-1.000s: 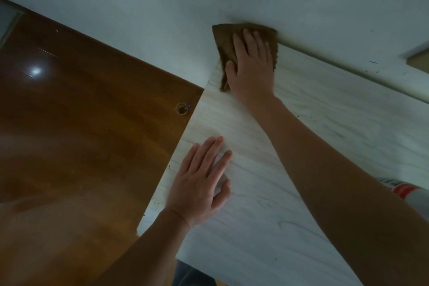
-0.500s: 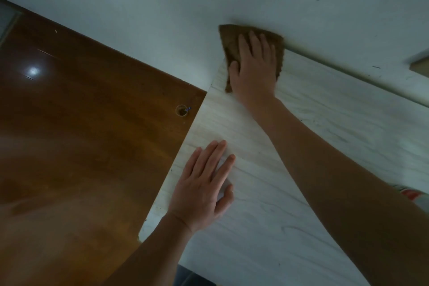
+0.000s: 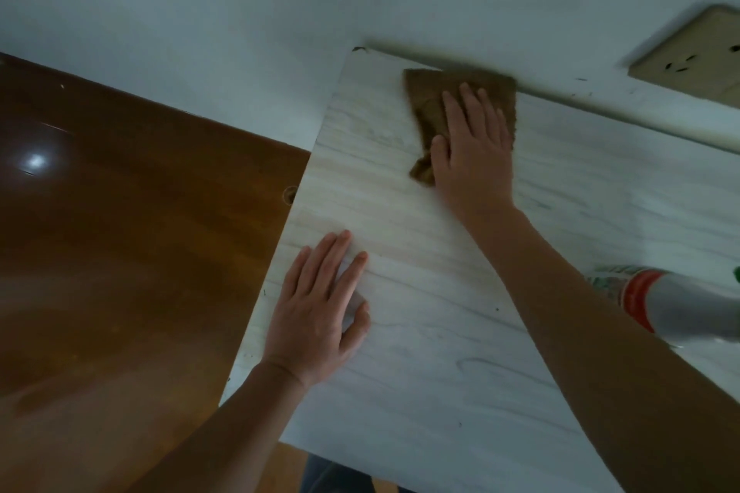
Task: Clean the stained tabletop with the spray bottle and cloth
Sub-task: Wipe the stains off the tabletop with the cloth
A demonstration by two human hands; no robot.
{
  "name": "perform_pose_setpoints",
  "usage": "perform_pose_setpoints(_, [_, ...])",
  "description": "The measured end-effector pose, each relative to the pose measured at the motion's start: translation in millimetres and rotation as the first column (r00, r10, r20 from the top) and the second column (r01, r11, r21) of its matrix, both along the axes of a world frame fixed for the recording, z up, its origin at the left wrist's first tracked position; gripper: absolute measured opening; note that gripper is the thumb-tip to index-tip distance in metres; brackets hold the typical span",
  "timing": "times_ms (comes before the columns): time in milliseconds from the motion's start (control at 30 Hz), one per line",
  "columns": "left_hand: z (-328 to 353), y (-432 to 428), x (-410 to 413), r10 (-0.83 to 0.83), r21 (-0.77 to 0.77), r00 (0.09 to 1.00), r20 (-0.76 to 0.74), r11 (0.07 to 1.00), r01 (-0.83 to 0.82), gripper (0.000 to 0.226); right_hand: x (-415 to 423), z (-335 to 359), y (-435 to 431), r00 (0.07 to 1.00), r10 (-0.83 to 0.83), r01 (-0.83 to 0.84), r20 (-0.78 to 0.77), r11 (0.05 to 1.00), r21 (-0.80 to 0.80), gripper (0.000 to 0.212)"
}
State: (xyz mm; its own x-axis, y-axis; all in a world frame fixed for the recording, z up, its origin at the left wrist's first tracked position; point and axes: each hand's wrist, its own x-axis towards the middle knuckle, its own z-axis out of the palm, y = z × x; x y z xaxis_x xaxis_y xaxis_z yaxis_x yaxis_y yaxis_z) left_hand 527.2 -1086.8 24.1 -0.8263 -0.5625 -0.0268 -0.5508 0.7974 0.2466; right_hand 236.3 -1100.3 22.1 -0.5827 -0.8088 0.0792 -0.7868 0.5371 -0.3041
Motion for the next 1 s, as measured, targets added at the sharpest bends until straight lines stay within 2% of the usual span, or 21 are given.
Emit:
perform_pose_setpoints(100, [-1,0,0,-0.006,-0.01,1.0,-0.022,1.0,0.005,0.059,-15,2,18,0.992,-0.128,0.128,-0.011,0.992,0.016,0.06])
perform_pose_setpoints(233, [0,-1,0,-0.007,-0.009,1.0,-0.016,1.0,0.007,0.059,-3,1,5,0.984,-0.174,0.175,-0.029,0.984,0.032,0.06])
perform_pose_setpoints(367, [0,0,0,-0.008,-0.017,1.0,-0.01,1.0,0.008,0.059,8,1,6,0.997,-0.076,0.076,-0.025,0.996,0.034,0.06])
perform_pose_setpoints(500, [1,0,1,-0.003,-0.012,1.0,-0.003,1.0,0.003,0.059,33,2,35,0.995,0.098,-0.098,-0.003,0.995,0.012,0.058])
perform_pose_setpoints(600, [0,2,2,-0.019,-0.019,1.0,0.003,1.0,0.019,0.059,60,3,63,0.989,0.149,-0.149,0.014,0.989,0.004,0.057])
perform_pose_setpoints(767, [3,1,0,-0.009,-0.029,1.0,0.002,1.0,0.009,0.059,110,8,104,0.989,0.137,-0.14,0.055,0.988,0.066,0.058])
perform_pose_setpoints(1000, [11,3,6,-0.011,0.077,0.998,-0.068,0.997,0.017,0.057,182,16,206,0.995,0.027,-0.044,0.1,0.984,0.171,0.061])
